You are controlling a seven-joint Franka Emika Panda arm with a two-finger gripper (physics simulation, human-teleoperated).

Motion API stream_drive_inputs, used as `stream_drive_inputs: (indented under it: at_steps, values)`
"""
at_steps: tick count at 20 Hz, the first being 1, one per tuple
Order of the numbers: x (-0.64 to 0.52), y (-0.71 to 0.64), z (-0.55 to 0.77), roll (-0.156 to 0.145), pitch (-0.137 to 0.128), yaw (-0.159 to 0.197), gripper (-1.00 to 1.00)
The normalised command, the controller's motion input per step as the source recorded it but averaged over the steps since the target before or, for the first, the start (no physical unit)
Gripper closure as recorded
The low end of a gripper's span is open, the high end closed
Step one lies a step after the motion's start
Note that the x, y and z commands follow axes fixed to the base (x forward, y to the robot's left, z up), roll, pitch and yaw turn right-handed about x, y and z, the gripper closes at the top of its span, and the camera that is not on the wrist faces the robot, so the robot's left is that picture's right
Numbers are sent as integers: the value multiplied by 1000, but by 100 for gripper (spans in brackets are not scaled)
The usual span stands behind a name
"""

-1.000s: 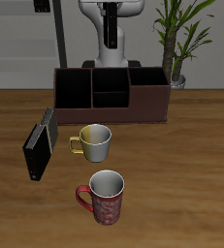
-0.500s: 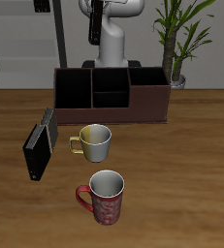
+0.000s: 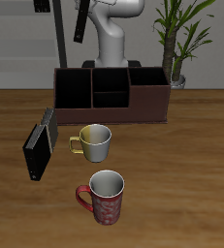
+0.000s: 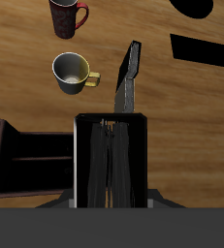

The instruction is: Place the left black book into the back desk caddy's left compartment

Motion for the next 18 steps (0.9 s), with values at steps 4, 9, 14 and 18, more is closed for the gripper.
stream_drive_inputs:
  at_steps: [4, 9, 14, 18]
  values:
    - [147, -182, -96, 30, 58, -40, 100]
    - [148, -205, -195, 18, 51, -70, 100]
    - [124, 1, -174, 36, 38, -6, 100]
    - [31, 83, -115, 6, 4, -2, 100]
